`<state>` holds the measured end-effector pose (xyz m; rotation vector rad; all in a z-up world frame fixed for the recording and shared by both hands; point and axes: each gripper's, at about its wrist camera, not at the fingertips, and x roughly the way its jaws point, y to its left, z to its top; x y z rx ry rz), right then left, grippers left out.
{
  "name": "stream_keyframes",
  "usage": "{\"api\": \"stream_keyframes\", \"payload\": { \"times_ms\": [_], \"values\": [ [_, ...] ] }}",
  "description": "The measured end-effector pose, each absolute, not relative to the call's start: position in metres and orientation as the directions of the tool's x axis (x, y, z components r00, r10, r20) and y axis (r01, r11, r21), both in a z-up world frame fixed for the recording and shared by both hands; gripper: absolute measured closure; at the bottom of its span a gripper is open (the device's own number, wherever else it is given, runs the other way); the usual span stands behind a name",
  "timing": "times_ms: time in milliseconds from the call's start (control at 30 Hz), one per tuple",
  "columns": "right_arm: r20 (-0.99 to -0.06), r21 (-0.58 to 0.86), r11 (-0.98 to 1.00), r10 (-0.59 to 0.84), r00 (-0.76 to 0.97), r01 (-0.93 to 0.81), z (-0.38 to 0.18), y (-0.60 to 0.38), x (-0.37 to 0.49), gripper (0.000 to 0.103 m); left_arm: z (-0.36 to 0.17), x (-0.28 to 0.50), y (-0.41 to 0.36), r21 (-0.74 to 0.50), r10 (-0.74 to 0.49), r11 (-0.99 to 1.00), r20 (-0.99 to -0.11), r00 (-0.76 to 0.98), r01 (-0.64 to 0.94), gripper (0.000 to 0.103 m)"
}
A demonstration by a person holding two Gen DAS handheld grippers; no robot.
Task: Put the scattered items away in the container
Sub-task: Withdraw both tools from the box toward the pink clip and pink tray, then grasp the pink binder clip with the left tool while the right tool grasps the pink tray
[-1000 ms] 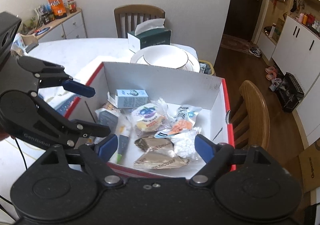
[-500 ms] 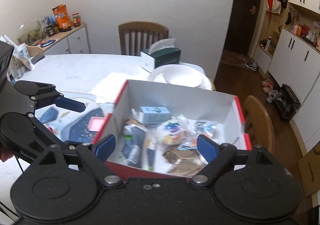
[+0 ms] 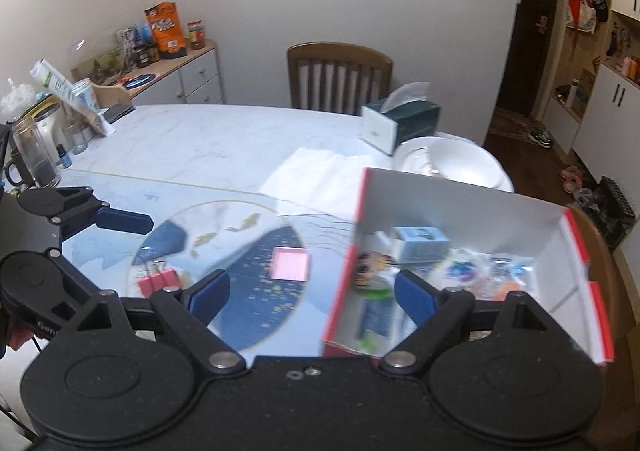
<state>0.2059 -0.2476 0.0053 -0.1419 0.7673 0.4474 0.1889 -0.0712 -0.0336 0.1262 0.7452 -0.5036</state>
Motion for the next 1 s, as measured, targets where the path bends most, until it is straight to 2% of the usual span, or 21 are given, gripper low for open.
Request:
{"api": "stream_keyframes", "payload": {
  "times_ms": [467,1000],
  "values": [
    [-0.725,0.025,0.901,0.315,0.613,-0.433,-0.027,-0.174,0.222,0.014,-0.06,0.184,-0.004,-0.04,-0.327,0.914,-0.662,0.675,0.404,0.001],
    [-0.779,-0.02,0.936,0.205,0.593,-0.35,-0.081,-0.143,0.273,0.014,-0.104,0.195,-0.001,0.037,-0.296,0.902,-0.671,0.68,0.43,0.001]
  ]
}}
